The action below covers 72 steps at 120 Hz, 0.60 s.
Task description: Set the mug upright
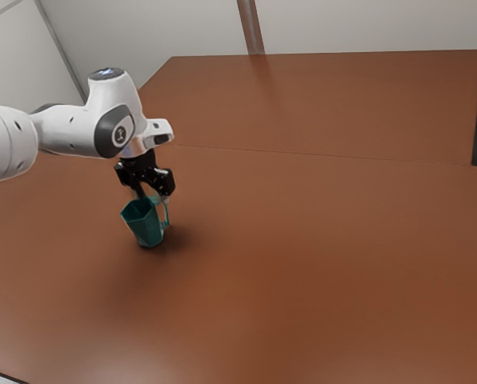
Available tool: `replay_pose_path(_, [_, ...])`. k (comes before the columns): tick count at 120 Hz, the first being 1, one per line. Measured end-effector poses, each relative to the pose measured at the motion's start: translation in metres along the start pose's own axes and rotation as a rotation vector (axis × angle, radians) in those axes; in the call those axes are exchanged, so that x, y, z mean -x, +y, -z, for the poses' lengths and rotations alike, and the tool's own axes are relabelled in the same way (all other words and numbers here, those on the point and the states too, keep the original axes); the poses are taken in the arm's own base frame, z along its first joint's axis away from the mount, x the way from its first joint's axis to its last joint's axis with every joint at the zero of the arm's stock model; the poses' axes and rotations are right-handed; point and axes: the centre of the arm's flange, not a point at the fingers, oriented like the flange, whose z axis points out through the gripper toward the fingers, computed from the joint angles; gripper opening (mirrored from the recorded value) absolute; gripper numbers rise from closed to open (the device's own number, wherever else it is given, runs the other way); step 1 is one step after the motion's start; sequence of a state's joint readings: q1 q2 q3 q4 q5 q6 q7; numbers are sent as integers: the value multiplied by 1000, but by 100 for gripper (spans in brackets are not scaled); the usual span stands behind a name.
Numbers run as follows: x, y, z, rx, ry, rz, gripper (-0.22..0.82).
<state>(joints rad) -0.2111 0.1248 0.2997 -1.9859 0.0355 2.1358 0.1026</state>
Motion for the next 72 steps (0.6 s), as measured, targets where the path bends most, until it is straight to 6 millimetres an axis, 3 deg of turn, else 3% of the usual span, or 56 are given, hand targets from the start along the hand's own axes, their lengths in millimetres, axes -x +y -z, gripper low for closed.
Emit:
replay_pose_path(30, [-16,5,125,10,111,-23,55])
replay_pose_path(43, [-17,6,162,7,113,-52,57])
replay_pose_path(72, [-4,3,225,14,124,-115,59])
